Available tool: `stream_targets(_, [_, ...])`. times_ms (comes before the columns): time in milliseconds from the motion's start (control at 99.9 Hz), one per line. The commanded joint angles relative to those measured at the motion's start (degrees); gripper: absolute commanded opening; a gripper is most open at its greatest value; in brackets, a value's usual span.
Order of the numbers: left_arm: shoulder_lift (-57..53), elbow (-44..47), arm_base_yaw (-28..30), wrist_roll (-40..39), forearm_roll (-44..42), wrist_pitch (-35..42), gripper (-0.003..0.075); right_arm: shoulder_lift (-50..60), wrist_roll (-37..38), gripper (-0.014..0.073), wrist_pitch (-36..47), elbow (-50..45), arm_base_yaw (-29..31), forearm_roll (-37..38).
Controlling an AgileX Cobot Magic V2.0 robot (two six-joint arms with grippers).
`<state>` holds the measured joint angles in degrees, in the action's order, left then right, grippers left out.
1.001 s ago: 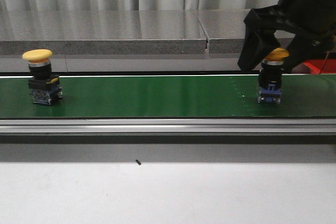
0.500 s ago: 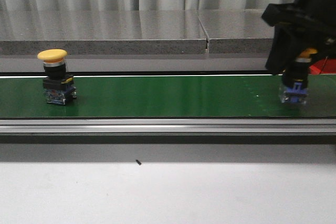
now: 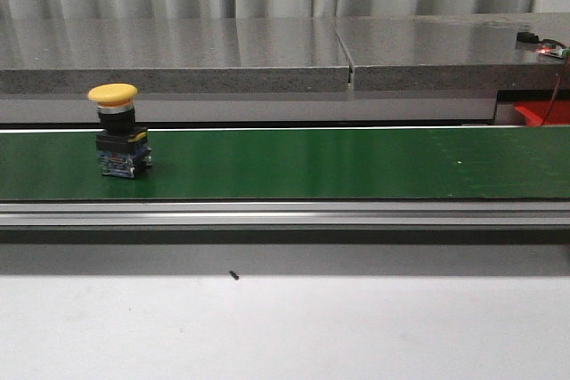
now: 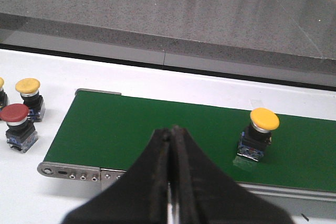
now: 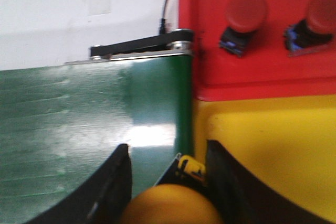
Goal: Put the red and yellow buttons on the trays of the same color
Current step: 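Lift the yellow button into the yellow tray and open the right gripper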
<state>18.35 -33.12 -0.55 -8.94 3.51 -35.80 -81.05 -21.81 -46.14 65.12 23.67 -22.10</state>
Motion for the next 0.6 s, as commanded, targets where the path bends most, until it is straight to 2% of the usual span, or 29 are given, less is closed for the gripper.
stream_targets(0, [0.56, -1.47, -0.48, 0.06, 0.54, 4.03, -0.002, 0.59, -0.05, 0.0185, 4.25, 0.6, 3.26, -2.2])
stream_targets(290, [0.56, -1.47, -0.48, 0.06, 0.54, 4.03, -0.002, -8.02, -0.1, 0.0185, 11.29, -0.35, 4.73, -2.46])
stream_targets(590, [0.56, -1.47, -0.48, 0.06, 0.54, 4.03, -0.002, -14.85, -0.1, 0.0185, 13.32, -0.68, 4.73, -2.58])
